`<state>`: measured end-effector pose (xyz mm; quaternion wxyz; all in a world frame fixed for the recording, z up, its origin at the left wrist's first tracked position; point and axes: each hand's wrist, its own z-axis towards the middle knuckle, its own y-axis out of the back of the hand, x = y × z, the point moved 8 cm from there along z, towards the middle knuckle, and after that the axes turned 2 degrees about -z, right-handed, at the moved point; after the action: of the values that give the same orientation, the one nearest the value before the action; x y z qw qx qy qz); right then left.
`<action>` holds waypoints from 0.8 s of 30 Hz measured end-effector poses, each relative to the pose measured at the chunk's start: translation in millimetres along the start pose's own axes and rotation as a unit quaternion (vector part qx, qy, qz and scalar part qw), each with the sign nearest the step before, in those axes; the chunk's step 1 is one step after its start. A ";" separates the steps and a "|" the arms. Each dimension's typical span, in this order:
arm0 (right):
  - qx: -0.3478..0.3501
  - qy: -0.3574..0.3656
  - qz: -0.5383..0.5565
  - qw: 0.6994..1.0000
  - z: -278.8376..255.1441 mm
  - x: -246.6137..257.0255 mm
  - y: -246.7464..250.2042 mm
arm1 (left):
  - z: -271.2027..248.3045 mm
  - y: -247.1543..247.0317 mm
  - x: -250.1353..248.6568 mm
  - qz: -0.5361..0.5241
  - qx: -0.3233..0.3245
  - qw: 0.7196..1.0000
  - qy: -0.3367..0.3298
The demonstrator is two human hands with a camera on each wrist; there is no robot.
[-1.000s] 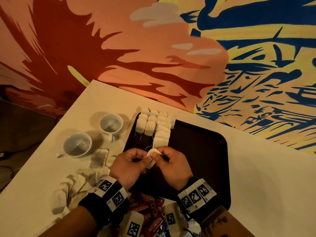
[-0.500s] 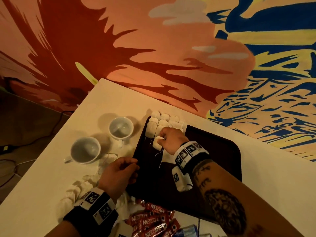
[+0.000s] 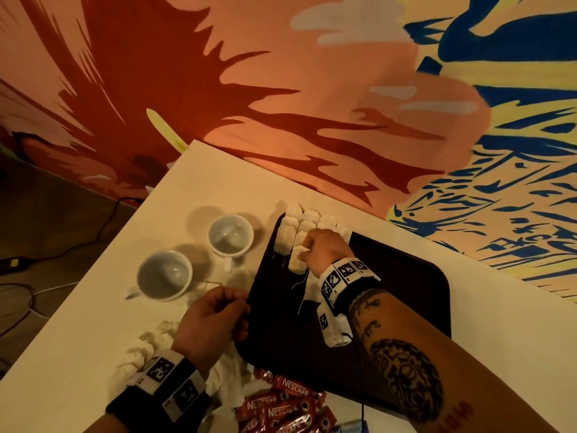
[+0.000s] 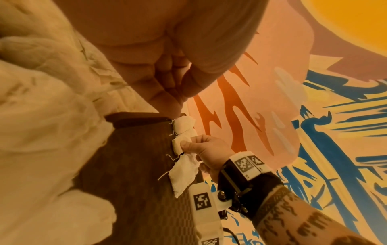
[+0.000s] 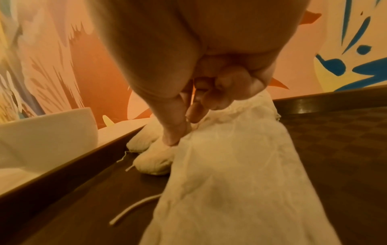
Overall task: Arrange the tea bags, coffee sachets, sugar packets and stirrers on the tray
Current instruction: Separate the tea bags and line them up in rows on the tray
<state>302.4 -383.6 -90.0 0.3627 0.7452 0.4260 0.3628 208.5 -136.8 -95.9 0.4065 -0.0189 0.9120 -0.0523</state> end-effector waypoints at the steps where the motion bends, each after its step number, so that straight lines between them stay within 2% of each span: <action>1: -0.004 -0.003 0.001 1.000 0.3 -0.8 0.8 | -0.2 0.0 -0.1 0.003 -0.002 1.000 -0.002; 6: -0.050 -0.010 0.035 0.998 -16.1 -0.4 8.0 | -9.0 3.1 -4.7 0.033 0.007 0.999 -0.032; 10: -0.081 0.039 0.076 0.993 -61.0 7.0 2.1 | -18.2 24.1 -4.5 0.174 0.010 0.982 -0.075; 13: -0.072 0.084 0.087 0.990 -104.1 8.5 -18.7 | -34.3 50.5 -6.3 0.322 -0.001 0.941 -0.108; 18: -0.031 0.106 0.073 0.991 -146.1 -6.2 -59.7 | -48.2 92.7 -10.8 0.435 -0.046 0.884 -0.164; 19: -0.023 0.108 0.068 0.992 -156.0 -11.0 -68.4 | -53.6 97.7 -2.5 0.479 -0.048 0.862 -0.158; 22: 0.001 0.104 0.043 0.994 -169.7 -22.4 -87.2 | -62.8 102.5 35.6 0.625 -0.021 0.777 -0.075; 24: 0.017 0.091 0.034 0.995 -174.7 -28.7 -93.3 | -69.2 97.9 52.1 0.656 -0.016 0.752 -0.061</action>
<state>108.5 -334.1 -93.2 0.2975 0.7291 0.4374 0.4342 123.0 -38.0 -99.3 0.3958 0.5743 0.6742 0.2428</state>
